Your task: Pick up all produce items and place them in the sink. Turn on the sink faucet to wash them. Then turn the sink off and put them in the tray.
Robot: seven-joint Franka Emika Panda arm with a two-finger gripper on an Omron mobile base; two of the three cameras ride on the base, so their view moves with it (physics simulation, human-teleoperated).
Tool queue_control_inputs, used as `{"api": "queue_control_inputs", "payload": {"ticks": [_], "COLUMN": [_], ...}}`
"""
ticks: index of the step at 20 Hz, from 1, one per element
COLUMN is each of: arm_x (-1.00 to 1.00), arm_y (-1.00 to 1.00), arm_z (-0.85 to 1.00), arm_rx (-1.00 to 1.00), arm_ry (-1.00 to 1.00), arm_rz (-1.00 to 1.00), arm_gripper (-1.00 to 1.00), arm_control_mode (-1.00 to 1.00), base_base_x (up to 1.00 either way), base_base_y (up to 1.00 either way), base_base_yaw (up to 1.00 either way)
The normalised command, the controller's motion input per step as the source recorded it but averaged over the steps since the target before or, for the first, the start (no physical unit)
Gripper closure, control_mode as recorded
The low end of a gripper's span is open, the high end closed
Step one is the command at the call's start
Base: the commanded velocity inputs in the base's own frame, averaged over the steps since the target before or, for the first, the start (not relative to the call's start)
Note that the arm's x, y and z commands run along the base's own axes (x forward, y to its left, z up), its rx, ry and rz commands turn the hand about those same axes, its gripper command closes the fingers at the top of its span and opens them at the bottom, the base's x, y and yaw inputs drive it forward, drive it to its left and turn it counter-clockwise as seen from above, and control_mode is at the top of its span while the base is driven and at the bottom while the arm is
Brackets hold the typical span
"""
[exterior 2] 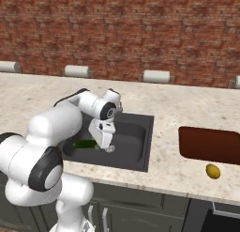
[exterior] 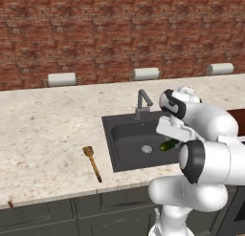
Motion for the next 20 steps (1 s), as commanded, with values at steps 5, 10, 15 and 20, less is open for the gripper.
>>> {"api": "queue_control_inputs", "payload": {"ticks": [5,10,15,20], "arm_x": [0.03,0.34,0.67,0.66], "arm_y": [-0.46,-0.09,0.0,-0.04], "arm_z": [-0.28,-0.18,-0.15,-0.21], "arm_rx": [0.0,0.05,0.05,0.0], "arm_ry": [-0.2,-0.23,-0.09,0.0], "arm_rz": [0.0,0.0,0.0,0.0], "arm_gripper": [1.0,1.0,1.0,1.0], "arm_control_mode": [-1.0,-1.0,-1.0,-1.0], "base_base_x": [0.0,0.0,0.0,0.0], "base_base_y": [0.0,0.0,0.0,0.0], "base_base_yaw": [0.0,0.0,0.0,0.0]}}
